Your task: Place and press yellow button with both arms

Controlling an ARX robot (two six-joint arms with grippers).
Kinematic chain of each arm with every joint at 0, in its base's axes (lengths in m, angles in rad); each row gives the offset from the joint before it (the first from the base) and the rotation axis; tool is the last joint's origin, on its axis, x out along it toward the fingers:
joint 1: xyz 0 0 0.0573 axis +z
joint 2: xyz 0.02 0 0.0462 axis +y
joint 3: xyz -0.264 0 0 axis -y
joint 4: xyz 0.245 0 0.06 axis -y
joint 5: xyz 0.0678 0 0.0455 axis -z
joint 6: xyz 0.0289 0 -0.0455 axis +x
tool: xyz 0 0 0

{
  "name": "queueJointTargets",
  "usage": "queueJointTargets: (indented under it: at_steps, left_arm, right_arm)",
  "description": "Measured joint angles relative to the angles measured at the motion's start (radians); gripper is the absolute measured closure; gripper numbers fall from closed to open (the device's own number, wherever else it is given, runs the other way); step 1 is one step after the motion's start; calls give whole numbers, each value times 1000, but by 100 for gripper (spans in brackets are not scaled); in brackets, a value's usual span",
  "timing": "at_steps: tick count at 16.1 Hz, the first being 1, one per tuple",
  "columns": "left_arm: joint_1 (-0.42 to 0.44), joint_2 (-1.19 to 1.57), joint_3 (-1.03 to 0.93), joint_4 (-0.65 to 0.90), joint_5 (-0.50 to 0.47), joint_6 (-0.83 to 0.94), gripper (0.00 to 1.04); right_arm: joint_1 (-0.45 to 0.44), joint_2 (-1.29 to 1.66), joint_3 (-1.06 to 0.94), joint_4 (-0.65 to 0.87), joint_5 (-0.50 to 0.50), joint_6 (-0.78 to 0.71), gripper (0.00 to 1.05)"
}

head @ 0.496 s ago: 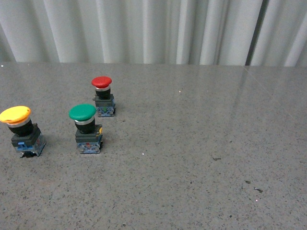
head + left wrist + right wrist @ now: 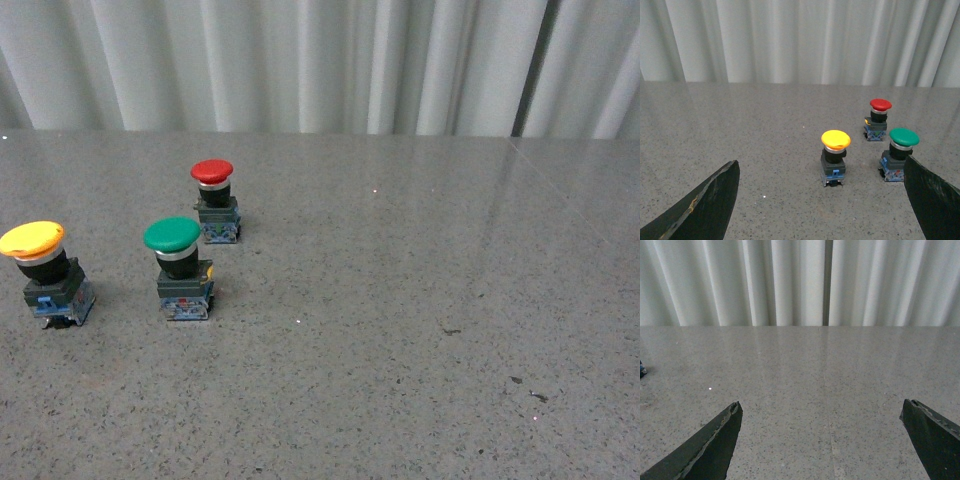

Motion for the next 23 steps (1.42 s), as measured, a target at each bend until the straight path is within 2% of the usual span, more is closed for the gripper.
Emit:
queueJointTargets:
  at_steps: [11,12,13,15,17,20,23]
  left_arm:
    - [-4,4,2,-20,-13,1,7]
    - [-52,107,56,-129,-144,6,7]
    - [-50,241,95,-66,-177,17,7]
    - [-19,456,171,143,-169,55,7]
    - [-12,695,282,298,-112,64,7]
    - [-52,1057,457,338,-48,51,7]
    - [-79,1294,570,337,-52,-3,7]
  right_arm:
    - [0,0,0,0,0,0,6]
    - [0,0,0,0,1,-1,6]
    - [0,0,0,0,0,0,6]
    - [0,0,0,0,0,0,6]
    - [0,0,0,0,0,0,6]
    - [0,0,0,0,0,0,6]
    - [0,0,0,0,0,0,6]
